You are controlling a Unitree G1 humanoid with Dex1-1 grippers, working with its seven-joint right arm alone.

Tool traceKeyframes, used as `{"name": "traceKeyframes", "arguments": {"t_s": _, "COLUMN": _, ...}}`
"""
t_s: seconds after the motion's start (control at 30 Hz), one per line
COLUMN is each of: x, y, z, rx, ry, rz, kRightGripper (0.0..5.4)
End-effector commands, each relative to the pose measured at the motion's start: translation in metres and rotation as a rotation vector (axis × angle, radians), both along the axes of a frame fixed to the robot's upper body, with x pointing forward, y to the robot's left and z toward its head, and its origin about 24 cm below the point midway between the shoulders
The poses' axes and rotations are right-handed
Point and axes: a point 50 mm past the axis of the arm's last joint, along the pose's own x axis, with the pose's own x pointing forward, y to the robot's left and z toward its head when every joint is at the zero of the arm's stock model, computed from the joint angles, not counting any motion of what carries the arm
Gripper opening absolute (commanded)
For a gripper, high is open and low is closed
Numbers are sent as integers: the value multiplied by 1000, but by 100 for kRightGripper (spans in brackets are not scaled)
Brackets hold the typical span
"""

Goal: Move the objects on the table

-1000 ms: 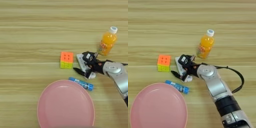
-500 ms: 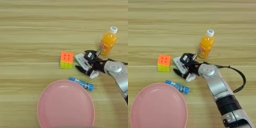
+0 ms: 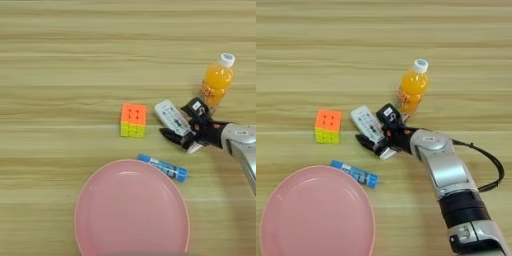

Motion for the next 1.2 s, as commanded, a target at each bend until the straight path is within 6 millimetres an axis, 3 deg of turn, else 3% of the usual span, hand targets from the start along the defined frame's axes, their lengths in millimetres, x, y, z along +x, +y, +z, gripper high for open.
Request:
{"name": "traceKeyframes", "arguments": {"t_s": 0.03, "x": 2, "y": -2, "z": 1, "rx": -6, "ry": 10, "rz": -6, "kRightGripper": 468}}
{"name": "traceKeyframes", "arguments": {"t_s": 0.67, "x": 0, "y": 2, "z": -1, "rx": 17, "ry": 22, "rz": 12, "kRightGripper": 297}}
{"name": "traceKeyframes", "arguments": {"t_s": 0.9, "x": 0, "y": 5, "z": 3, "rx": 32, "ry": 4, "rz": 19, "kRightGripper": 291}}
{"name": "traceKeyframes", "arguments": {"t_s": 1.2, "x": 8, "y": 14, "z": 41, "rx": 172, "ry": -178, "rz": 13, "kRightGripper": 291}}
